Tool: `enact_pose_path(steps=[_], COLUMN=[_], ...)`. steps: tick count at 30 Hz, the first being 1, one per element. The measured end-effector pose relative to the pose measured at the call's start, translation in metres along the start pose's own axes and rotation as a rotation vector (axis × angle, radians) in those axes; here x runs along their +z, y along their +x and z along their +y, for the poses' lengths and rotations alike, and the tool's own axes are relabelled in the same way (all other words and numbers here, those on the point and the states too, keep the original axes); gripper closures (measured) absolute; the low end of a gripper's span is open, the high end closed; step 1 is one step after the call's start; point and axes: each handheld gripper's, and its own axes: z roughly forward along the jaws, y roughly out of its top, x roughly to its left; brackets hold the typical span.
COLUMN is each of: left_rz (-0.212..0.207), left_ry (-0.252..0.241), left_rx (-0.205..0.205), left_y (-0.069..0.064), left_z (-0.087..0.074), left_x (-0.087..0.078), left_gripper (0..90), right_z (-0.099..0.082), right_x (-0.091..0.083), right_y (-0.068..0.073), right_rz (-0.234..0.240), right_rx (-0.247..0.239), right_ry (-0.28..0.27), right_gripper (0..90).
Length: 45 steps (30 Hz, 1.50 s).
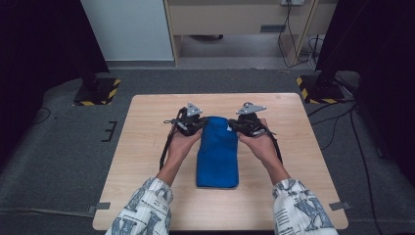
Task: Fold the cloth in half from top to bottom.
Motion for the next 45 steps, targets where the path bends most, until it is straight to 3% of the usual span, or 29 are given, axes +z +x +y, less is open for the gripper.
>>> enact_pose_path(steps=[9, 19, 28, 34, 45], left_rz=[-0.026, -0.052, -0.06, -0.065, -0.071], left_ry=[0.003, 0.003, -0.005, -0.004, -0.019], left_rx=[0.019, 0.018, 0.009, -0.003, -0.023], left_y=[-0.007, -0.021, -0.031, -0.04, -0.048], left_z=[-0.017, -0.042, -0.054, -0.066, -0.074], left_x=[-0.013, -0.027, -0.04, -0.046, -0.058], left_gripper=[85.1, 84.8, 84.2, 84.1, 83.3], right_z=[-0.013, -0.036, -0.053, -0.061, -0.066], right_x=[-0.01, -0.016, -0.027, -0.031, -0.041], right_y=[0.011, 0.028, 0.041, 0.044, 0.049], right_rz=[0.032, 0.065, 0.113, 0.139, 0.177], right_rx=[-0.029, -0.064, -0.094, -0.114, -0.12], right_ry=[0.0, 0.017, 0.007, 0.012, -0.017], right_gripper=[86.0, 85.8, 85.6, 85.6, 85.4])
